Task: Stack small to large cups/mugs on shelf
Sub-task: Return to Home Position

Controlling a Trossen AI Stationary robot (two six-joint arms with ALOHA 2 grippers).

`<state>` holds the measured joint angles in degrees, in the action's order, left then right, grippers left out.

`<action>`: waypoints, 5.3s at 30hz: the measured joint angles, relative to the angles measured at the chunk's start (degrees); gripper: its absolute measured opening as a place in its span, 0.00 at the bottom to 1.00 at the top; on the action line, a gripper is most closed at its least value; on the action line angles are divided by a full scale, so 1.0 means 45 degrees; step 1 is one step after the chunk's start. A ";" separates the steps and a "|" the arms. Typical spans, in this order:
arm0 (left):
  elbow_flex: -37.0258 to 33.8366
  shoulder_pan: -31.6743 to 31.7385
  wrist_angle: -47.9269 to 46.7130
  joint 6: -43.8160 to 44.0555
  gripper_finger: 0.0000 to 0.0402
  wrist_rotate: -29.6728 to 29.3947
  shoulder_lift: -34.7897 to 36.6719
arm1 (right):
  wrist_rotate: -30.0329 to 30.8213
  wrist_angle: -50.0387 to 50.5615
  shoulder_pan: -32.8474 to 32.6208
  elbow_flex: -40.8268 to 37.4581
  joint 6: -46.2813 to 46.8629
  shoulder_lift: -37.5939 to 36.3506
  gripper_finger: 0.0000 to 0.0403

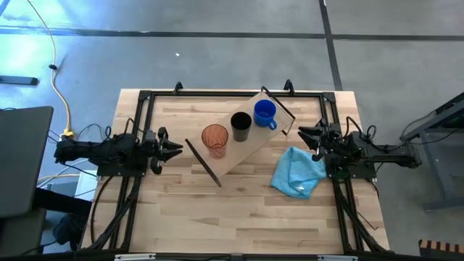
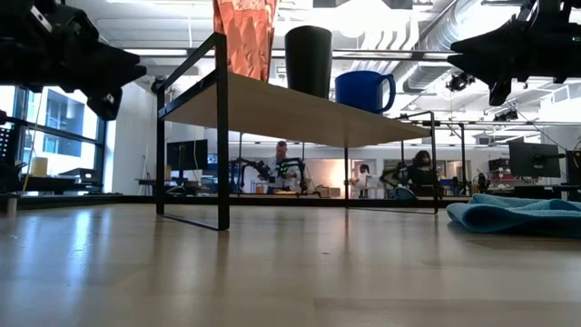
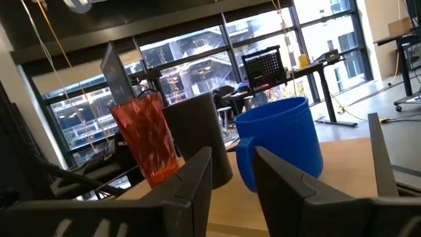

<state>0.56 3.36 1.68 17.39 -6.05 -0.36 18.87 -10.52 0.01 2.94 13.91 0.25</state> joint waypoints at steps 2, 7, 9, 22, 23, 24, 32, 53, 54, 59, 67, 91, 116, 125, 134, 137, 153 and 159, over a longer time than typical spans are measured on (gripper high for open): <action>0.0000 0.0000 0.0000 -0.0037 0.21 0.0043 0.0002 | 0.0000 0.0000 0.0000 0.0000 0.0000 0.0000 0.26; 0.0000 0.0000 -0.0043 -0.0848 0.21 0.0493 -0.0167 | -0.0001 0.0023 0.0000 0.0000 -0.0263 0.0000 0.26; 0.0000 0.0000 -0.0214 -0.1195 0.21 0.1088 -0.0420 | -0.0068 0.0064 0.0000 0.0000 -0.0291 0.0000 0.26; 0.0000 0.0000 -0.0179 -0.0685 0.21 0.1488 -0.1878 | -0.1354 0.1795 0.0000 0.0015 0.0657 0.0000 0.26; 0.0000 0.0000 -0.0032 -0.0607 0.21 0.1491 -0.1819 | -0.1531 0.1940 0.0000 0.0015 0.0755 0.0000 0.26; 0.0000 0.0000 0.0189 -0.0641 0.21 0.1517 -0.1749 | -0.1610 0.2041 -0.0005 0.0015 0.0863 0.0000 0.26; 0.0000 0.0000 0.1641 -0.2099 0.21 0.1692 -0.0977 | -0.1904 0.2321 -0.0005 0.0015 0.0874 0.0000 0.26; 0.0000 -0.0001 0.3126 -0.3157 0.21 0.2105 0.0005 | -0.2671 0.3525 -0.0015 0.0029 0.1169 0.0039 0.26; 0.0000 -0.0002 0.3148 -0.3163 0.21 0.2105 0.0005 | -0.2696 0.3521 -0.0015 0.0029 0.1124 0.0023 0.26; 0.0000 0.0000 0.3314 -0.3172 0.21 0.2105 0.0005 | -0.2686 0.3521 -0.0015 0.0029 0.0788 0.0005 0.26; 0.0000 0.0000 0.3496 -0.3152 0.21 0.2105 0.0005 | -0.3060 0.3579 -0.0015 0.0029 -0.0298 0.0029 0.26; 0.0000 0.0000 0.3951 -0.3099 0.21 0.2081 0.0005 | -0.3540 0.3660 -0.0015 0.0029 0.0696 0.2710 0.26; 0.0000 0.0000 0.4020 -0.3142 0.21 0.1767 0.0005 | -0.5268 -0.0291 -0.0342 0.0010 -0.5130 -0.0015 0.26; 0.0000 0.0000 0.3971 -0.3191 0.21 0.1770 0.0000 | -0.4446 -0.1254 -0.0972 -0.0010 -0.5626 0.0005 0.26; 0.0000 0.0000 0.3971 -0.3152 0.21 0.1770 0.0000 | -0.3177 -0.0067 -0.1622 -0.0015 -0.5472 0.0005 0.26; 0.0000 0.0000 0.3966 -0.3147 0.21 0.1770 0.0000 | -0.2973 0.0642 -0.1739 -0.0024 -0.4911 0.0005 0.26; 0.0000 -0.0005 0.3956 -0.3094 0.21 0.1814 0.0000 | -0.2425 0.2910 -0.1802 -0.0024 -0.4775 0.0002 0.26; 0.0000 -0.0002 0.3966 -0.3089 0.21 0.1814 0.0000 | -0.3272 0.3436 -0.1802 -0.0024 -0.4489 0.0010 0.26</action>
<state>0.56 3.35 19.53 3.49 2.11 -0.36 4.15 4.94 -8.10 2.83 -6.29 0.30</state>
